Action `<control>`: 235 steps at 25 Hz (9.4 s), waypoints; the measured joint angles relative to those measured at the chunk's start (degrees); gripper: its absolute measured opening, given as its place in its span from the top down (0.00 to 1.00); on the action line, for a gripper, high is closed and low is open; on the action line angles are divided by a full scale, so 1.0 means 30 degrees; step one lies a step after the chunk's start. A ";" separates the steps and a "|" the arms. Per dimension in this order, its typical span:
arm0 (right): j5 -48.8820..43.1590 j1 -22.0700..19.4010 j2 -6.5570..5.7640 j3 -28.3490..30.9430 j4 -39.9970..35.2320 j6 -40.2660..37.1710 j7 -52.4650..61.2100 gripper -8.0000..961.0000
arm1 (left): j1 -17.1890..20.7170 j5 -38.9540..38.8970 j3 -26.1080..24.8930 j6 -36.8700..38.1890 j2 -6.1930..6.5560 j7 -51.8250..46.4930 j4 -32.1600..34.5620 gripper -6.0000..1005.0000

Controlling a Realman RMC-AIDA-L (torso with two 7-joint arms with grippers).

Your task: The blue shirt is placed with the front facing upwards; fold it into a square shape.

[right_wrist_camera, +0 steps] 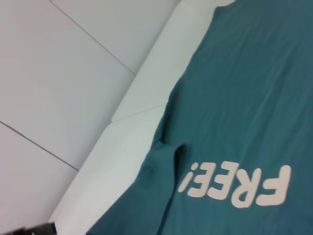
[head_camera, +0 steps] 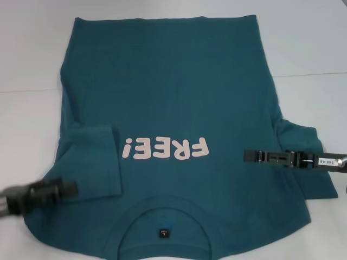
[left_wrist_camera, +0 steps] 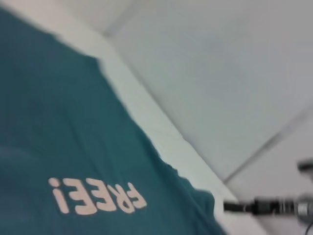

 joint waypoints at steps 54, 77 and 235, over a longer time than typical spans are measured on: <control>-0.5977 0.2516 -0.2643 0.0907 0.1538 0.6859 0.9433 0.08 | 0.0356 -0.1466 -0.0212 -0.2579 -0.1301 0.0984 -0.0766 0.05; -0.6025 0.2431 -0.2886 0.0663 0.1763 0.6637 0.9703 0.09 | 0.0177 -0.1457 -0.0211 -0.2838 -0.1304 0.0945 -0.1019 0.06; -1.3671 0.8905 0.0096 -0.3633 -0.0835 0.5612 1.4753 0.98 | 0.0565 -0.1664 -0.0711 -0.4176 -0.1509 0.0455 -0.1494 0.05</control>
